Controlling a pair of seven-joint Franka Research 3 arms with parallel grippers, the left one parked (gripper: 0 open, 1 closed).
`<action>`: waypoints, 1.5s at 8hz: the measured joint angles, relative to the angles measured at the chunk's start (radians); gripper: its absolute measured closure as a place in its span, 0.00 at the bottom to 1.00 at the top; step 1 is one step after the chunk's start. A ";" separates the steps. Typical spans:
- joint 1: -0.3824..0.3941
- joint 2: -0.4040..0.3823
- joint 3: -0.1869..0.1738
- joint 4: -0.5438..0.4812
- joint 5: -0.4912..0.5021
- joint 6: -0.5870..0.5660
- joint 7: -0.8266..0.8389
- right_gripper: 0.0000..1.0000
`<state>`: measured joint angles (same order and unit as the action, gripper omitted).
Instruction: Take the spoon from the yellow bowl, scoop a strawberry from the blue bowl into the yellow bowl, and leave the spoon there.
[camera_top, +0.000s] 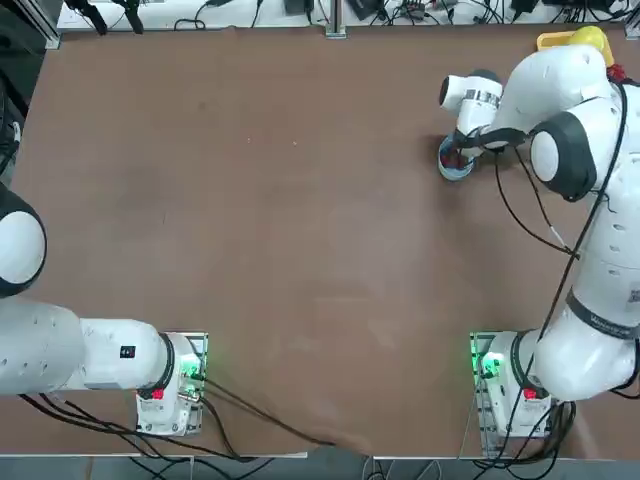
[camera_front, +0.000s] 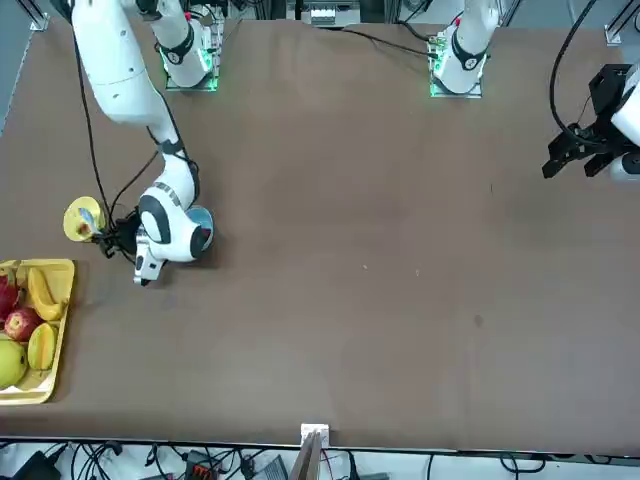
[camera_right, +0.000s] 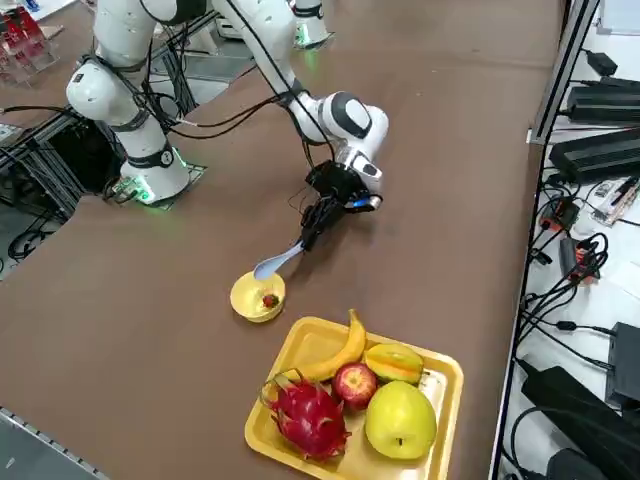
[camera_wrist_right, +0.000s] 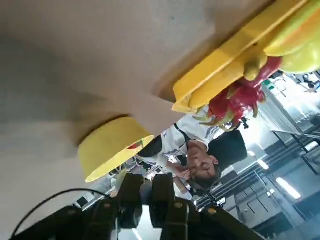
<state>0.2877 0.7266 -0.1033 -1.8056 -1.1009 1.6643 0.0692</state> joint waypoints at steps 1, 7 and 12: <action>0.000 0.002 0.000 0.005 0.003 0.000 -0.008 0.88; 0.004 -0.005 0.003 0.093 0.069 -0.100 -0.010 0.88; 0.013 -0.064 0.011 0.195 0.136 -0.166 -0.003 0.88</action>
<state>0.3011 0.6623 -0.0920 -1.6110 -0.9653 1.4985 0.0664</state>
